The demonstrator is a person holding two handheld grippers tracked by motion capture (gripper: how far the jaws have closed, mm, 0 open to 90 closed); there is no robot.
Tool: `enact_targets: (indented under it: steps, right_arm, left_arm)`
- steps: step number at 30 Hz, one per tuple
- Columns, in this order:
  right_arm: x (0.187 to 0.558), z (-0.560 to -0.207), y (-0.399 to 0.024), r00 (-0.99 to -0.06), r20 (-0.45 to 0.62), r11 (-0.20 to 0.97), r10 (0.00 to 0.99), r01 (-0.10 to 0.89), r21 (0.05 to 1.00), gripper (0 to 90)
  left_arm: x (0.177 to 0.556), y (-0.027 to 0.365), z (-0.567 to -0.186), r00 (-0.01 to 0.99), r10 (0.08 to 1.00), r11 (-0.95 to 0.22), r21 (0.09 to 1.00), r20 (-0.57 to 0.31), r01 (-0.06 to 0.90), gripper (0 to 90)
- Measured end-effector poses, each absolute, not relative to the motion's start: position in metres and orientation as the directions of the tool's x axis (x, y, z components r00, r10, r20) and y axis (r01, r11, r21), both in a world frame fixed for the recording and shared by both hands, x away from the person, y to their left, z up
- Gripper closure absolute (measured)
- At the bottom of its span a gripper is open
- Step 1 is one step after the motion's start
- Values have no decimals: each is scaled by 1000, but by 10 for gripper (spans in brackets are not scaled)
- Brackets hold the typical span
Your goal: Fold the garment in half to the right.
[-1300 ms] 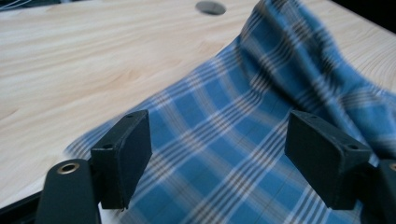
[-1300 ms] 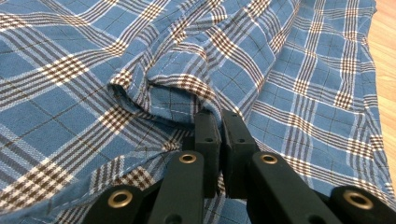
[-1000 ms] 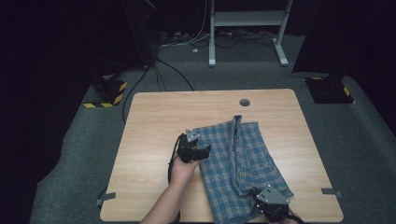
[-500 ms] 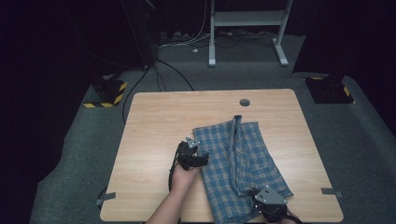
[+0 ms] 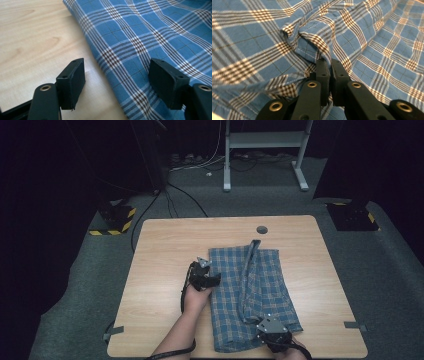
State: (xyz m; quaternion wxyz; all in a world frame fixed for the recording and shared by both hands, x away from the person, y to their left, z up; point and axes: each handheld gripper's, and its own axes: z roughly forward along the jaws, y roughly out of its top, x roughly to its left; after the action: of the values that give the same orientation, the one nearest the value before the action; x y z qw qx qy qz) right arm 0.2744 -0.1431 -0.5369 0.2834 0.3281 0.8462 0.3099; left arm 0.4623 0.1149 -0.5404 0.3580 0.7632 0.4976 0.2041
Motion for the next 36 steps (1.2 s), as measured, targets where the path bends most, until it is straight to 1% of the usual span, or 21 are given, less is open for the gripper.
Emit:
enact_targets:
  steps: [7, 10, 14, 16, 17, 18, 21, 22, 23, 25, 28, 30, 32, 36]
  right_arm:
    - [288, -537, -125, -633, -283, 602, 721, 369, 708, 849]
    - [293, -539, -122, -630, -279, 596, 725, 369, 713, 848]
    - [298, -539, -120, -631, -271, 588, 727, 369, 719, 848]
    - [298, -539, -121, -632, -266, 586, 728, 372, 720, 848]
    - [298, -539, -121, -632, -266, 586, 728, 372, 720, 848]
    - [297, -539, -121, -631, -266, 586, 729, 373, 719, 848]
    - [293, -536, -123, -629, -269, 585, 729, 370, 722, 846]
    - [291, -535, -124, -631, -275, 589, 726, 364, 722, 846]
    - [289, -535, -126, -629, -273, 587, 728, 367, 721, 846]
    - [286, -535, -128, -629, -271, 587, 729, 368, 721, 846]
    - [281, -535, -131, -629, -276, 592, 726, 369, 716, 846]
    - [278, -535, -133, -629, -278, 593, 727, 370, 715, 846]
    - [276, -535, -134, -627, -277, 591, 728, 369, 717, 846]
    - [266, -534, -141, -622, -264, 577, 737, 376, 725, 845]
  left_arm:
    - [486, 120, -538, 402, 914, -245, 734, -42, 634, 300]
    - [492, 120, -538, 388, 921, -229, 740, -46, 632, 299]
    - [494, 120, -539, 376, 925, -212, 748, -54, 629, 292]
    - [490, 123, -538, 357, 930, -178, 741, -88, 647, 276]
    - [490, 123, -538, 357, 930, -178, 741, -88, 647, 265]
    - [485, 124, -537, 362, 927, -176, 741, -96, 648, 265]
    - [461, 125, -535, 422, 904, -226, 763, -68, 606, 263]
    - [461, 125, -535, 422, 904, -226, 763, -68, 606, 263]
    - [446, 129, -535, 440, 895, -233, 763, -74, 603, 264]
    - [431, 132, -534, 455, 887, -237, 769, -78, 594, 262]
    - [410, 135, -532, 460, 882, -213, 784, -102, 583, 258]
    - [398, 137, -528, 448, 882, -164, 796, -146, 582, 247]
    - [392, 137, -527, 450, 880, -159, 798, -153, 581, 244]
    - [363, 125, -534, 499, 864, -272, 776, -63, 569, 236]
